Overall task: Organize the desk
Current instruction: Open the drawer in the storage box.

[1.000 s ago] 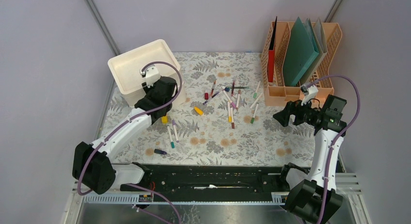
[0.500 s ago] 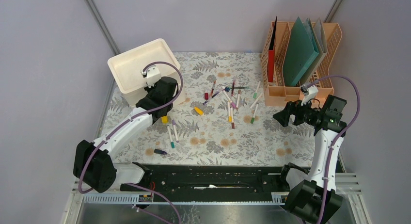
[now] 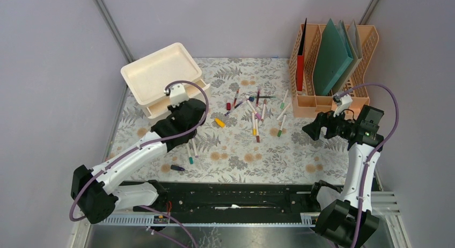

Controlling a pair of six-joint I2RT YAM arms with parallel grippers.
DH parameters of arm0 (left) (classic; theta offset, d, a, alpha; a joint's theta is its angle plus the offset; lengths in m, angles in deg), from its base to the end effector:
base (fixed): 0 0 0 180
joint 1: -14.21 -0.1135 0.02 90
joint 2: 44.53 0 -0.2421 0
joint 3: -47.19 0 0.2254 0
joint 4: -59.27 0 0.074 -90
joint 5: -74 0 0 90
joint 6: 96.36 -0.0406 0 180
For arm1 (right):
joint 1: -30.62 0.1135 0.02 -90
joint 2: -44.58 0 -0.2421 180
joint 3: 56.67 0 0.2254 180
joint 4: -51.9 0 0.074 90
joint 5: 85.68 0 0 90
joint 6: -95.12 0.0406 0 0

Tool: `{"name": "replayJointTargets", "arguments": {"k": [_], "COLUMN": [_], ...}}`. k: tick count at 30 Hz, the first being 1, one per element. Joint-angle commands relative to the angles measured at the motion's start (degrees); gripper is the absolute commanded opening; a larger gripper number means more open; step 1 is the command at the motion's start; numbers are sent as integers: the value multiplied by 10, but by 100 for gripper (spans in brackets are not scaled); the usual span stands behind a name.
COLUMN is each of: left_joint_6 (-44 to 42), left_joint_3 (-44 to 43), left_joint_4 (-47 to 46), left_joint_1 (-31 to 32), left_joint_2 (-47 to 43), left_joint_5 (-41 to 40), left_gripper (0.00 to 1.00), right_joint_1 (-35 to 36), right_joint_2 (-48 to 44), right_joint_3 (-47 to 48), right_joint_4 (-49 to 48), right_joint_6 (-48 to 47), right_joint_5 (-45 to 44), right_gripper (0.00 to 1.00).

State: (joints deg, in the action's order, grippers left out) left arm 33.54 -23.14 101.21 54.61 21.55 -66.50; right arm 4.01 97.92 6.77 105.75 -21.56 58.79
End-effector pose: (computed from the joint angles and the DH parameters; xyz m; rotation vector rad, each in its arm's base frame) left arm 0.1921 -0.1224 0.2905 -0.4364 1.9223 0.0842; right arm 0.1649 -0.0456 0.2798 -0.4357 1.9765 0.5308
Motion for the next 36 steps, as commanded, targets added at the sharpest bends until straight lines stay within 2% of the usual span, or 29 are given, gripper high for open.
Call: {"name": "replayJointTargets", "arguments": {"k": [1, 6, 10, 14, 18, 22, 23, 24, 25, 30, 36], "left_joint_6": [77, 130, 153, 143, 117, 45, 27, 13, -2, -41, -51], "left_joint_3": [-3, 3, -4, -5, 7, 57, 73, 88, 103, 151, 178], "left_joint_4": [4, 36, 63, 69, 60, -9, -31, -50, -68, -124, -157], "left_joint_1": [74, 149, 181, 199, 207, 209, 209, 209, 209, 209, 210], "left_joint_2": [-31, -36, -40, -58, -95, -157, -178, -195, -214, -261, -245], "left_joint_5": [-52, -83, -84, -50, 34, 138, 164, 189, 213, 314, 412], "left_gripper": [0, 0, 0, 15, 40, 67, 78, 93, 98, 99, 99], "right_joint_1": [4, 5, 5, 6, 8, 9, 9, 9, 9, 9, 8], "right_joint_2": [-10, -9, -9, -8, -5, -5, -4, -4, -5, -4, -4], "right_joint_3": [1, 0, 0, 0, 0, 0, 0, 0, 0, -1, -1], "right_joint_4": [-8, -8, -7, -7, -7, -7, -7, -7, -7, -7, -7], "right_joint_6": [4, 4, 3, 3, 3, 3, 3, 3, 3, 2, 1], "right_joint_5": [1, 3, 3, 2, 1, 0, 0, 0, 0, -1, -1], "right_gripper": [100, 100, 100, 100, 100, 100, 100, 100, 100, 100, 100]}}
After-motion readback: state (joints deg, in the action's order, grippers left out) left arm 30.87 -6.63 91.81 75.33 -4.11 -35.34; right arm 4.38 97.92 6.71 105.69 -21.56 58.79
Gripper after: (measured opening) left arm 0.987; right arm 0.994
